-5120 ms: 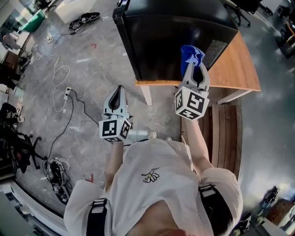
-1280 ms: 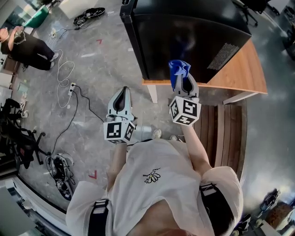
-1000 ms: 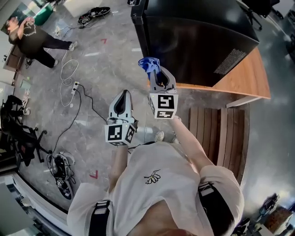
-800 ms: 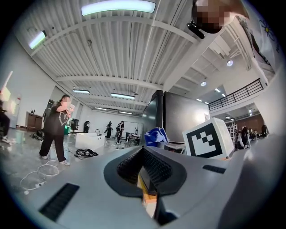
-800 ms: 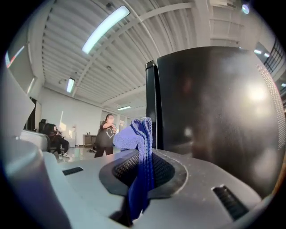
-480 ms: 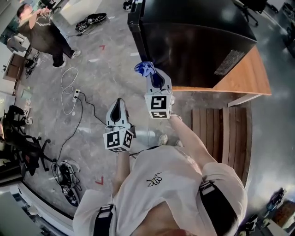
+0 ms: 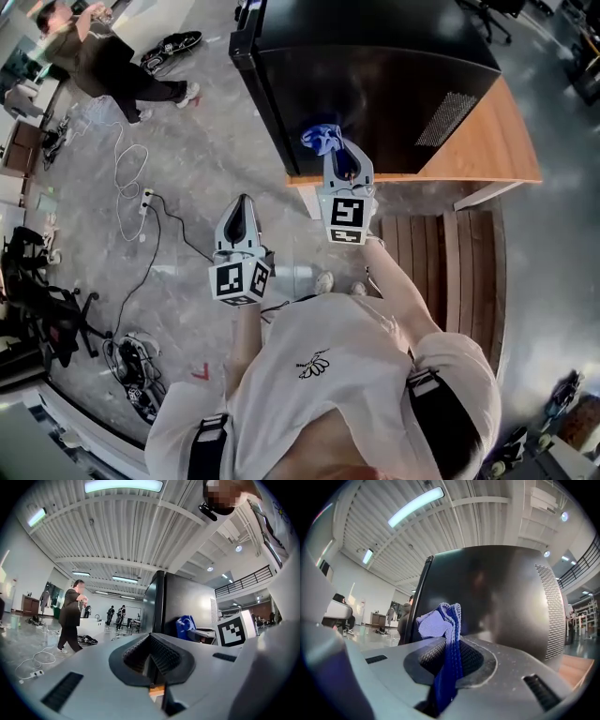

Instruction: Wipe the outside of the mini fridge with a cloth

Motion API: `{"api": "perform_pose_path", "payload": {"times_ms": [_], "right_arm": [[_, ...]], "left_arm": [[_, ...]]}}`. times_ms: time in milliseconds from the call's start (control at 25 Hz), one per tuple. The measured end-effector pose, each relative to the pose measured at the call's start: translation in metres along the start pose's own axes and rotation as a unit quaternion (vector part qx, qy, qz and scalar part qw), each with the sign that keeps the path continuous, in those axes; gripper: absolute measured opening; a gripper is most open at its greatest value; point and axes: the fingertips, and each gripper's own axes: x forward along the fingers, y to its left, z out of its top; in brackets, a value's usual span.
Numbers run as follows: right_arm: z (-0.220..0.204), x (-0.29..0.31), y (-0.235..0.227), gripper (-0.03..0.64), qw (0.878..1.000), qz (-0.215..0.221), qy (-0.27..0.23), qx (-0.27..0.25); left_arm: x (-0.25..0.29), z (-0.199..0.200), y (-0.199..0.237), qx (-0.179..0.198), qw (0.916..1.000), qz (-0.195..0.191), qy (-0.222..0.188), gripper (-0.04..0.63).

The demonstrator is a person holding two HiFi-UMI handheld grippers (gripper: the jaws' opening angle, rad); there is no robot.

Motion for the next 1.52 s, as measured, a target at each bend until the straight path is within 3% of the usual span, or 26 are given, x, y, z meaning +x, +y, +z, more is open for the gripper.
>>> {"api": "perform_pose_path", "payload": {"times_ms": [400,720,1120,1520], "right_arm": [[-0.017,-0.040,-0.118,0.061,0.995,-0.102,0.011,-0.005],[-0.040,-0.066,-0.202,0.061,0.981,-0.188,0.031,0.025],[-0.041,-0.077,-0.231,0.061,0.977,-0.211,0.038,0.003],[-0.044,-0.086,-0.252,0.061,0.968,-0.248,0.041,0.030]], "left_arm": [[0.013,-0.001,-0.037,0.003,0.9997,-0.023,-0.003,0.005],[0.017,-0.001,-0.060,0.008,0.9995,-0.031,-0.008,0.005],[0.019,0.001,-0.073,0.012,0.9994,-0.033,-0.008,0.005],[0.014,-0.001,-0.064,0.015,0.9996,-0.023,-0.002,0.005]]}}
